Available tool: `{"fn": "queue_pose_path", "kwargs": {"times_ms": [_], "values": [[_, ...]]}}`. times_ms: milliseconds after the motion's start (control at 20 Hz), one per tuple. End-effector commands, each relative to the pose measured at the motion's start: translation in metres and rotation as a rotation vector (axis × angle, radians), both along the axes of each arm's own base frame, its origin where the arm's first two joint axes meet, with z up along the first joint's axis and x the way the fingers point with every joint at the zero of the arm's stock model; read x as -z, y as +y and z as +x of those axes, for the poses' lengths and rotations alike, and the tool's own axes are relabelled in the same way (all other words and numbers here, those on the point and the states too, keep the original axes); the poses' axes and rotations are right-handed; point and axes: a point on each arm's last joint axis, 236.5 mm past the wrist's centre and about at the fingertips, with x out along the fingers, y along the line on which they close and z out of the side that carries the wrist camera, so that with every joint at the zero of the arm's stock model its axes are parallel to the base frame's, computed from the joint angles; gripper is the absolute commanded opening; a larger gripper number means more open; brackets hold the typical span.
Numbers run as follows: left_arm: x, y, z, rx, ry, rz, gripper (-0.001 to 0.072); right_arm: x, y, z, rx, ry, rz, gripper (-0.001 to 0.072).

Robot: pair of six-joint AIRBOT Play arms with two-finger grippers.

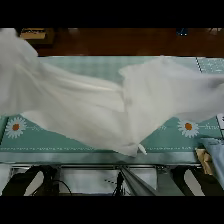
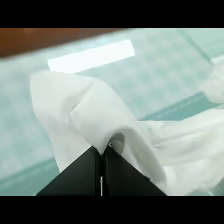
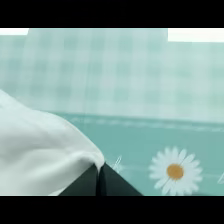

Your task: Fold the shirts.

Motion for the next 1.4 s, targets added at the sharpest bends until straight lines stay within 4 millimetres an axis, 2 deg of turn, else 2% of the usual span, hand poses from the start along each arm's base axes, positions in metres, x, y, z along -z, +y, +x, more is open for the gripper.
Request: {"fn": "queue_pose_path", "kwargs": {"times_ms": [0,50,150,350,450,600,650,750,850,1000,1100,1200,1350], "values": [[0.090,0.008,0.032,-0.009,0.237,-0.006,0.0018,0.077,0.007,0.016,-0.070,0.287,0.048,0.0019],[0.113,0.010,0.047,-0.016,0.269,-0.017,0.0018,0.097,0.010,0.029,-0.092,0.332,0.045,0.0019],[0.163,0.010,0.080,-0.051,0.342,-0.050,0.0018,0.129,0.023,0.071,-0.134,0.337,0.046,0.0020],[0.263,0.007,0.132,-0.121,0.465,-0.070,0.0019,0.173,0.044,0.163,-0.150,0.237,0.049,0.0020],[0.304,0.004,0.148,-0.141,0.545,-0.078,0.0019,0.197,0.042,0.192,-0.124,0.227,0.053,0.0021],[0.352,-0.001,0.154,-0.154,0.675,-0.117,0.0022,0.227,0.034,0.216,-0.092,0.235,0.037,0.0020],[0.367,-0.003,0.150,-0.146,0.723,-0.114,0.0088,0.235,0.033,0.218,-0.090,0.248,0.036,0.0021],[0.393,-0.007,0.131,-0.104,0.850,-0.107,0.0444,0.247,0.032,0.220,-0.090,0.276,0.031,0.0020],[0.398,0.002,0.112,-0.075,0.933,-0.090,0.0456,0.249,0.029,0.220,-0.095,0.276,0.015,0.0021],[0.365,0.032,0.080,-0.091,1.024,-0.141,0.0446,0.251,0.026,0.214,-0.110,0.298,-0.006,0.0020],[0.348,0.040,0.046,-0.089,1.063,-0.166,0.0446,0.251,0.027,0.211,-0.131,0.303,-0.016,0.0020],[0.355,0.026,0.005,-0.091,1.137,-0.194,0.0446,0.252,0.026,0.212,-0.135,0.301,-0.023,0.0020],[0.373,-0.024,-0.053,-0.014,1.245,-0.282,0.0447,0.252,0.025,0.211,-0.138,0.304,-0.028,0.0020]]}}
